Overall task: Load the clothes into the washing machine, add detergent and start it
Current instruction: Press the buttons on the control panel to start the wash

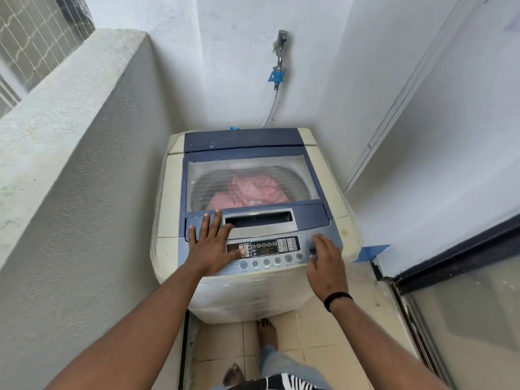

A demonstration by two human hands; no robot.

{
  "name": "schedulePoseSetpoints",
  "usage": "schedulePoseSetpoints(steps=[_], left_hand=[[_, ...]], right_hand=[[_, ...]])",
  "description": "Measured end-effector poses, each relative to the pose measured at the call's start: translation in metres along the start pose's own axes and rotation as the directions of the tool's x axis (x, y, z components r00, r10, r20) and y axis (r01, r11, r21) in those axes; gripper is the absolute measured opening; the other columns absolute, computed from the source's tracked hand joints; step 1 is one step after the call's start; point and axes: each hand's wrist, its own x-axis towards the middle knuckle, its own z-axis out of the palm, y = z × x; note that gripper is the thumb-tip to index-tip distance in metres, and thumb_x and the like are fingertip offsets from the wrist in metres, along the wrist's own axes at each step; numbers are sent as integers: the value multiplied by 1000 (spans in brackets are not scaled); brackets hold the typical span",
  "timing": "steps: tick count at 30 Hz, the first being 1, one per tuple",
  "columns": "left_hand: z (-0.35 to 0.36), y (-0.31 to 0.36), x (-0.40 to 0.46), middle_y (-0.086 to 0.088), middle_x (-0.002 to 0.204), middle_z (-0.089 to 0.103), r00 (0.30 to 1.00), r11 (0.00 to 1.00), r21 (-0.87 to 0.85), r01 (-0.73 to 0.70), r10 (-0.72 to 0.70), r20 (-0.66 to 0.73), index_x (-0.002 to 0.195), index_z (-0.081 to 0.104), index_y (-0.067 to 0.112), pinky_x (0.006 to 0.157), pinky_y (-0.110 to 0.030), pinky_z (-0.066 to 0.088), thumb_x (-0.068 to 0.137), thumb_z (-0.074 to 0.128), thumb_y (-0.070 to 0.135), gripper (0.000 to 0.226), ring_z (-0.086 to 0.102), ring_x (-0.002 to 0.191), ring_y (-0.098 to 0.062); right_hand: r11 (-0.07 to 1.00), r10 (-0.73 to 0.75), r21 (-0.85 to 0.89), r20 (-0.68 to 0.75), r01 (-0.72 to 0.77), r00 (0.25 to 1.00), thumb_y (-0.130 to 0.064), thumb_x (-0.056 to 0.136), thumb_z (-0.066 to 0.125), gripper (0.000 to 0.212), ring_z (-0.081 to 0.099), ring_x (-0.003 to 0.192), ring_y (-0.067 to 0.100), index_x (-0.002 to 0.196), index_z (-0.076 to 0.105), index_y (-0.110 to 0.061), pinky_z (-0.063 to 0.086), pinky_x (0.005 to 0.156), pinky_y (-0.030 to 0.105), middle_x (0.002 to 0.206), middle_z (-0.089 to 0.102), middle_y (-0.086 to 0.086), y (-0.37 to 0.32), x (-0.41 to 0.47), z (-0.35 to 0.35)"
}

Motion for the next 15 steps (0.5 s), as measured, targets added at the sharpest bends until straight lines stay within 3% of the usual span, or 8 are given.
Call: schedulePoseSetpoints(steps=[3, 5, 10, 15], left_hand=[[-5, -1, -3, 6, 163, -31, 998, 999, -12, -38, 39, 54, 154, 17, 38, 115, -58, -21, 48, 60, 95, 128, -39, 145, -21], [-7, -5, -5, 6, 161, -35, 994, 997, -11, -70, 71, 87, 155, 14, 36, 113, -57, -26, 36, 76, 85, 142, -44, 142, -20], [-10, -6, -6, 4, 160, -37, 991, 997, 6, -75, 74, 108, 157, 12, 34, 113, -57, -27, 40, 87, 72, 143, -47, 139, -21], [-9, -4, -10, 4, 160, -38, 994, 998, 14, -65, 63, 94, 158, 8, 34, 115, -57, -24, 44, 86, 72, 143, -43, 142, -24]], right_hand=[[999, 29, -29, -7, -29, 1000, 3, 86, 53, 60, 36, 142, 26, 145, 46, -9, 31, 119, 39, 150, 45, 9, 25, -20, -4], [997, 1, -83, 43, 2, 999, 5, 86, 50, 62, 34, 145, 25, 146, 44, -9, 29, 121, 38, 153, 43, 8, 35, -23, -8], [953, -102, -261, 210, 156, 972, 4, 88, 46, 72, 20, 151, 28, 155, 29, -18, 23, 123, 40, 163, 26, 0, 39, -21, -13], [924, -32, -361, 262, 129, 965, -2, 94, 40, 71, 10, 152, 32, 158, 15, -20, 26, 122, 43, 167, 5, -6, 29, -19, -11]])
